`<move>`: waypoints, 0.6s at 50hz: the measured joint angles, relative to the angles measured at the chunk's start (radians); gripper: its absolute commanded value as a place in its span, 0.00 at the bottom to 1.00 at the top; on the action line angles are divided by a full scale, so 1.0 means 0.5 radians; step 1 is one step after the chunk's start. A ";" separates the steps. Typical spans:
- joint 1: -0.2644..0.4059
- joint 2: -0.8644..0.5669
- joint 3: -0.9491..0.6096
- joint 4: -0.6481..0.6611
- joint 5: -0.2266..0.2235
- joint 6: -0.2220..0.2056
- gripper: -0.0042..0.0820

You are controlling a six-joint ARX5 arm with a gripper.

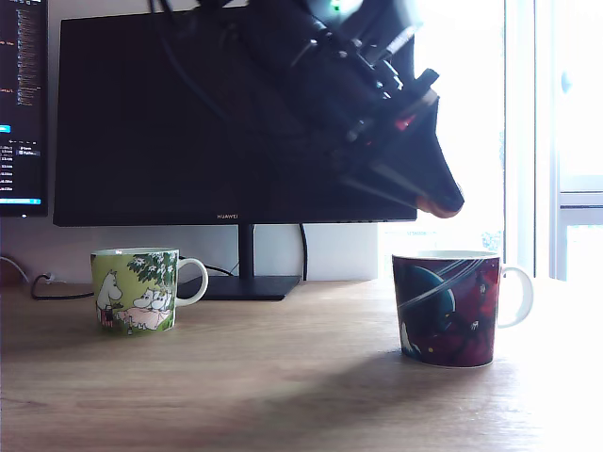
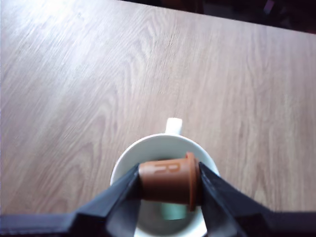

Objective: Pick up the coffee capsules from the table one by one and drop them inside the nearest coffee cup

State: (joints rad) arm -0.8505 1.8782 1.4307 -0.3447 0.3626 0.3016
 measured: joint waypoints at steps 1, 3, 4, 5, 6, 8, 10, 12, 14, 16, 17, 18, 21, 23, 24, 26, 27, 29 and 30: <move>-0.002 0.014 0.016 -0.027 -0.005 0.005 0.23; -0.008 0.045 0.051 -0.085 -0.013 0.021 0.23; -0.010 0.058 0.065 -0.110 -0.014 0.028 0.23; -0.012 0.072 0.073 -0.127 -0.018 0.029 0.23; -0.014 0.083 0.080 -0.142 -0.024 0.035 0.23; -0.022 0.100 0.083 -0.155 -0.040 0.038 0.23; -0.029 0.113 0.083 -0.165 -0.054 0.040 0.23; -0.036 0.122 0.083 -0.173 -0.064 0.040 0.23; -0.040 0.124 0.083 -0.182 -0.066 0.040 0.23; -0.043 0.124 0.083 -0.186 -0.066 0.040 0.23; -0.047 0.124 0.083 -0.185 -0.065 0.040 0.23; -0.048 0.124 0.084 -0.184 -0.065 0.040 0.23; -0.049 0.124 0.084 -0.186 -0.066 0.040 0.23; -0.050 0.124 0.084 -0.186 -0.066 0.040 0.23; -0.050 0.124 0.084 -0.185 -0.066 0.040 0.23; -0.050 0.124 0.084 -0.185 -0.066 0.040 0.23; -0.050 0.124 0.084 -0.186 -0.066 0.040 0.23; -0.050 0.124 0.084 -0.186 -0.066 0.040 0.23; -0.050 0.124 0.084 -0.186 -0.066 0.040 0.23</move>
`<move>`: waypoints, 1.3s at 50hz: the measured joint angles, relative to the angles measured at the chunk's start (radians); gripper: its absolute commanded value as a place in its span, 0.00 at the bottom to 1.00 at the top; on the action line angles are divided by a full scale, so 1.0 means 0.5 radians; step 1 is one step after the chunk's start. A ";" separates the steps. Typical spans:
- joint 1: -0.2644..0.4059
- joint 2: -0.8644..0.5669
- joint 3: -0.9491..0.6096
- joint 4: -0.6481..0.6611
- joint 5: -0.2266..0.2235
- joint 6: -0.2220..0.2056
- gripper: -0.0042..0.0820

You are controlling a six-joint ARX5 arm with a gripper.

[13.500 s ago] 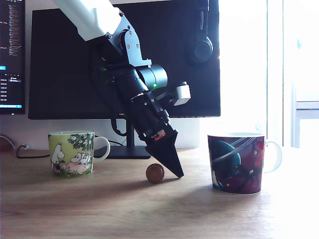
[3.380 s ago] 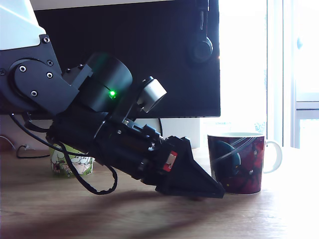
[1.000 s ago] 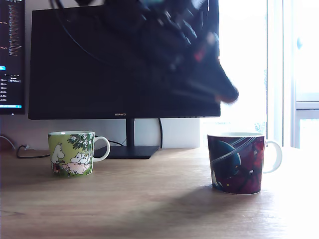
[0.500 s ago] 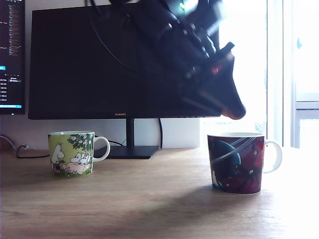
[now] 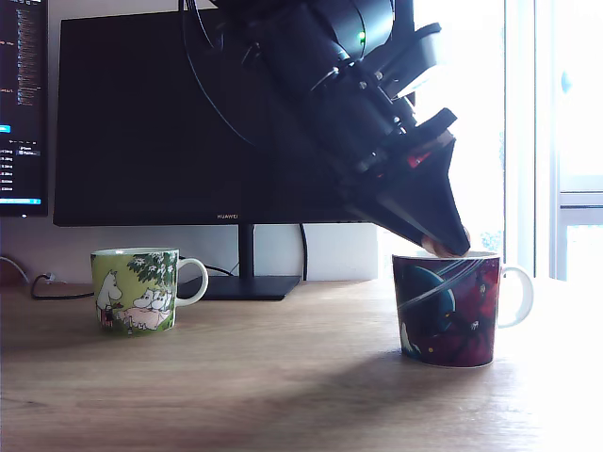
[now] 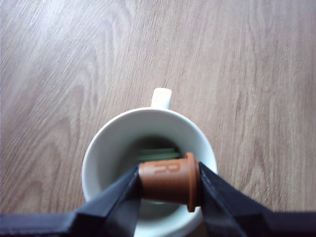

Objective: Pick up the coffee capsules from the table one by one and drop them inside the nearest coffee cup

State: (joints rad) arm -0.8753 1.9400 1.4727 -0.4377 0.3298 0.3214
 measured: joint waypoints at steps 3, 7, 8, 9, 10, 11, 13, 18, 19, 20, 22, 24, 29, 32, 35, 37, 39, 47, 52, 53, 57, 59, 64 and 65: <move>0.000 0.000 0.000 0.000 0.000 0.000 0.23; 0.000 0.000 0.000 -0.008 0.000 0.000 0.23; 0.000 0.000 0.000 -0.009 0.000 0.000 0.23; 0.000 0.000 0.000 -0.010 0.000 0.000 0.23; 0.000 0.000 0.000 -0.010 0.000 0.000 0.23; 0.000 0.000 0.000 -0.010 0.000 0.000 0.23; 0.000 0.000 0.000 -0.011 0.000 0.000 0.23; 0.000 0.000 0.000 -0.019 0.000 0.000 0.47; 0.000 0.000 0.000 -0.021 0.001 0.000 0.60; 0.000 0.000 0.000 -0.021 0.001 0.000 0.69; 0.000 0.000 0.000 -0.024 -0.001 0.000 0.90; 0.000 0.000 0.000 -0.030 -0.019 -0.007 0.98; 0.001 0.000 0.000 -0.073 -0.035 -0.006 0.95; 0.002 0.000 0.000 -0.079 -0.036 -0.006 0.95; 0.002 0.000 0.001 -0.081 -0.036 -0.006 0.95; 0.002 0.000 0.001 -0.083 -0.036 -0.006 0.95; 0.002 0.000 0.001 -0.084 -0.036 -0.006 0.95; 0.002 -0.001 0.010 -0.086 -0.035 -0.006 0.94; 0.004 -0.002 0.021 -0.101 -0.034 -0.006 0.85; 0.005 -0.002 0.021 -0.106 -0.034 -0.006 0.83; 0.016 -0.002 0.021 -0.113 -0.035 -0.006 0.69; 0.022 -0.004 0.021 -0.114 -0.034 -0.007 0.58; 0.032 -0.008 0.021 -0.114 -0.030 -0.007 0.21; 0.035 -0.010 0.021 -0.114 -0.026 -0.007 0.14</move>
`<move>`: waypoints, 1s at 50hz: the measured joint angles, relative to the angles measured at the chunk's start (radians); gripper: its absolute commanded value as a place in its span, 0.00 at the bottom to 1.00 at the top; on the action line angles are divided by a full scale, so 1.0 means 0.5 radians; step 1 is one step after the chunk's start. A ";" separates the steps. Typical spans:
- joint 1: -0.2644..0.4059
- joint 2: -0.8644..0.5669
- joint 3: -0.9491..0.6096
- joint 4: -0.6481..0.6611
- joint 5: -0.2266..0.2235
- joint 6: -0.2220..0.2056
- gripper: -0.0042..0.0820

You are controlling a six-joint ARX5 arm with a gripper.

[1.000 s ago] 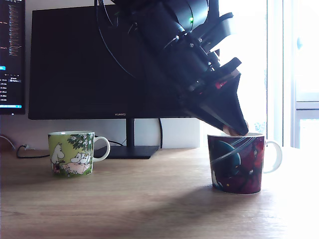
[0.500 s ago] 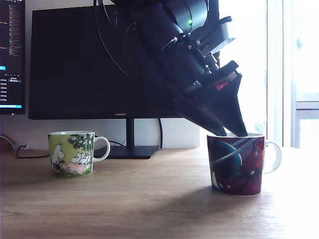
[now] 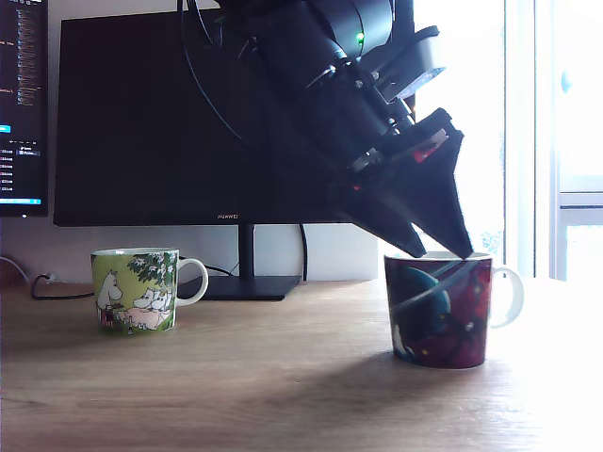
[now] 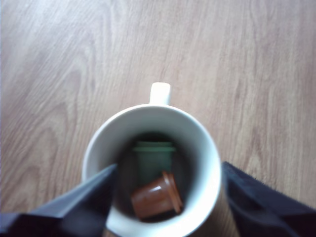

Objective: Pick up the coffee capsules from the table one by one and drop them inside the nearest coffee cup

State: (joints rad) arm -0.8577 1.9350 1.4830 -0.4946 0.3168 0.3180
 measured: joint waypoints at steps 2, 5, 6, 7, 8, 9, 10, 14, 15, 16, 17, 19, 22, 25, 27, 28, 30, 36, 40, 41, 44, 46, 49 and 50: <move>0.008 -0.005 0.000 0.000 0.024 -0.001 0.01; 0.024 -0.011 0.000 0.002 0.079 -0.001 0.03; 0.031 -0.013 0.000 0.003 0.090 -0.001 0.02; 0.036 -0.014 0.000 0.005 0.108 -0.001 0.02; 0.040 -0.015 0.000 0.010 0.119 -0.001 0.02; 0.043 -0.016 0.000 0.017 0.128 -0.001 0.02; 0.043 -0.017 0.000 0.023 0.139 -0.002 0.02; 0.059 -0.017 0.000 0.053 0.168 -0.003 0.02; 0.062 -0.017 0.000 0.059 0.174 -0.012 0.02; 0.063 -0.017 0.000 0.064 0.181 -0.012 0.02; 0.064 -0.017 0.000 0.070 0.186 -0.028 0.02; 0.063 -0.017 0.000 0.086 0.189 -0.037 0.02; 0.060 -0.017 0.000 0.108 0.195 -0.057 0.02; 0.056 -0.017 0.000 0.121 0.200 -0.066 0.02; 0.056 -0.018 0.000 0.127 0.203 -0.085 0.02; 0.056 -0.018 0.000 0.131 0.203 -0.092 0.02; 0.057 -0.018 0.000 0.141 0.203 -0.101 0.02; 0.072 -0.050 -0.021 0.211 0.203 -0.121 0.02; 0.099 -0.134 -0.104 0.303 0.201 -0.165 0.02; 0.107 -0.166 -0.137 0.331 0.199 -0.165 0.02; 0.127 -0.259 -0.237 0.414 0.188 -0.211 0.02; 0.150 -0.330 -0.316 0.478 0.178 -0.215 0.02; 0.186 -0.421 -0.422 0.584 0.145 -0.282 0.02; 0.204 -0.455 -0.462 0.617 0.140 -0.298 0.02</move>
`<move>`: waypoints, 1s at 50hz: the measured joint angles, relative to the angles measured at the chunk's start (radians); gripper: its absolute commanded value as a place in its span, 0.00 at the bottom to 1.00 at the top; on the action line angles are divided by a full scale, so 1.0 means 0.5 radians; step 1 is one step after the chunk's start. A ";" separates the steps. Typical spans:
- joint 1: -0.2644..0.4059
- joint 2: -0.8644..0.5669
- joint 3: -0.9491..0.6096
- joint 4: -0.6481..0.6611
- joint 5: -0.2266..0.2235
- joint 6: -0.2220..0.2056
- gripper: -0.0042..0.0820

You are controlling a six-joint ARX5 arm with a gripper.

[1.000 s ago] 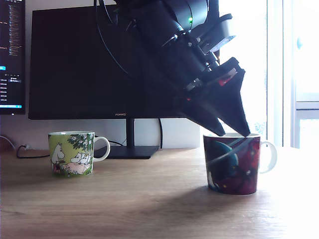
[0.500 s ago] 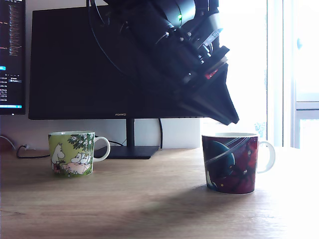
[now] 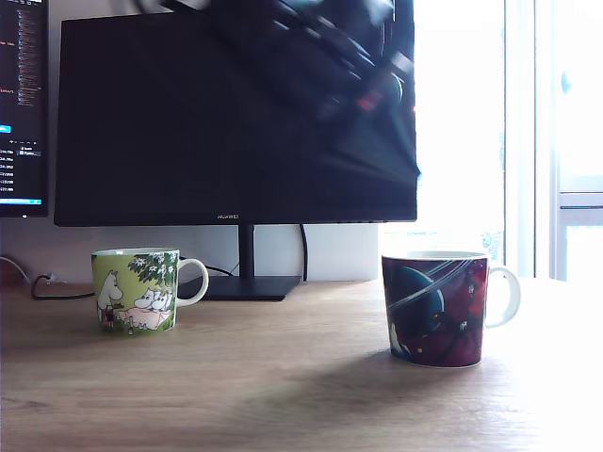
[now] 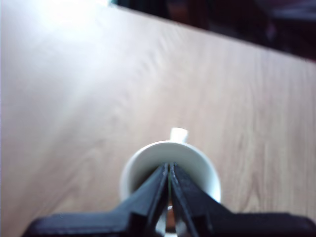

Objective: Pick up the coffee capsules from the table one by one and drop them inside the nearest coffee cup

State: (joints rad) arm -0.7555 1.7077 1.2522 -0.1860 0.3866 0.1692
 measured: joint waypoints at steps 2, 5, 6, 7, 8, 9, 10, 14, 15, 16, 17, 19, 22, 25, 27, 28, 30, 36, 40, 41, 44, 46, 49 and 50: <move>0.034 -0.055 -0.072 0.066 -0.028 -0.030 0.02; 0.094 -0.146 -0.198 0.159 -0.052 -0.074 0.02; 0.112 -0.172 -0.237 0.185 -0.060 -0.074 0.02; 0.134 -0.204 -0.282 0.214 -0.066 -0.111 0.02; 0.153 -0.231 -0.323 0.234 -0.076 -0.117 0.02; 0.171 -0.259 -0.362 0.254 -0.083 -0.127 0.02; 0.192 -0.288 -0.403 0.278 -0.090 -0.130 0.02; 0.279 -0.400 -0.558 0.352 -0.133 -0.171 0.02; 0.302 -0.433 -0.603 0.369 -0.140 -0.173 0.02; 0.320 -0.460 -0.639 0.383 -0.146 -0.173 0.02; 0.339 -0.492 -0.681 0.403 -0.150 -0.182 0.02; 0.371 -0.548 -0.755 0.434 -0.159 -0.203 0.02; 0.427 -0.645 -0.874 0.467 -0.166 -0.223 0.02; 0.484 -0.739 -0.985 0.511 -0.191 -0.237 0.02; 0.523 -0.802 -1.057 0.535 -0.205 -0.259 0.02; 0.542 -0.835 -1.093 0.542 -0.208 -0.263 0.02; 0.584 -0.906 -1.167 0.553 -0.218 -0.278 0.02; 0.700 -1.124 -1.355 0.554 -0.259 -0.333 0.02; 0.769 -1.287 -1.464 0.553 -0.294 -0.373 0.02; 0.785 -1.331 -1.491 0.552 -0.303 -0.385 0.02; 0.828 -1.457 -1.561 0.552 -0.317 -0.417 0.02; 0.851 -1.536 -1.602 0.550 -0.323 -0.433 0.02; 0.887 -1.671 -1.662 0.510 -0.349 -0.454 0.02; 0.896 -1.714 -1.678 0.497 -0.358 -0.455 0.02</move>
State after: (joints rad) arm -0.3077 0.8509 0.4129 0.0628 0.2077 -0.0582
